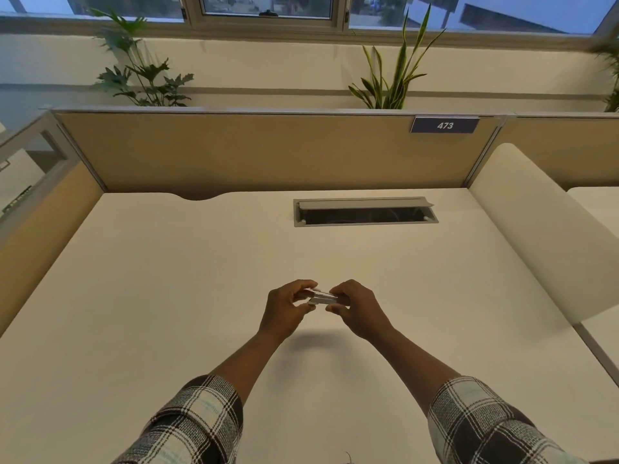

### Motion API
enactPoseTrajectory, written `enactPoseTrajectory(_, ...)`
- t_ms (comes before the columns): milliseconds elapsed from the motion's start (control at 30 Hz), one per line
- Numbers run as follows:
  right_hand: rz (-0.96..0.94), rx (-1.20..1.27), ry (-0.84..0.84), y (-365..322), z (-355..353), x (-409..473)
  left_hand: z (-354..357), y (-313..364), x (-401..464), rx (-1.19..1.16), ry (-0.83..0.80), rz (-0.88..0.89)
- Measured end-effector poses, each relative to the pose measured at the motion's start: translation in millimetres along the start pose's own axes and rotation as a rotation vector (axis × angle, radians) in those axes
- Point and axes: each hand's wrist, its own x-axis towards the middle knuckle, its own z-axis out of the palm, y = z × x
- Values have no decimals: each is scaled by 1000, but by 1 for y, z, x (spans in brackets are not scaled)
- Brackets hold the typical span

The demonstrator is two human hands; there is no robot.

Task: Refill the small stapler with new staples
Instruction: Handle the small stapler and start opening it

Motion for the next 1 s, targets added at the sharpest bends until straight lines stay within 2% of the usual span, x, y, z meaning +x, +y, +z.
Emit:
enactPoseTrajectory(167,156,123,-45,-6,2,3,0,1,2,-213,3,-131)
enactPoseTrajectory(367,298,331,-3,-17,5,3,9,3,4,-215,38,-140)
enactPoseTrajectory(533,282,384,-25,-27,4,1,15,4,9,-377,74,-238)
enactPoseTrajectory(767,245,378,9,-30,4,3,15,4,8,-477,13,-250)
enactPoseTrajectory(1000,233,386,-10,-31,6,8,15,9,4,-637,7,-351)
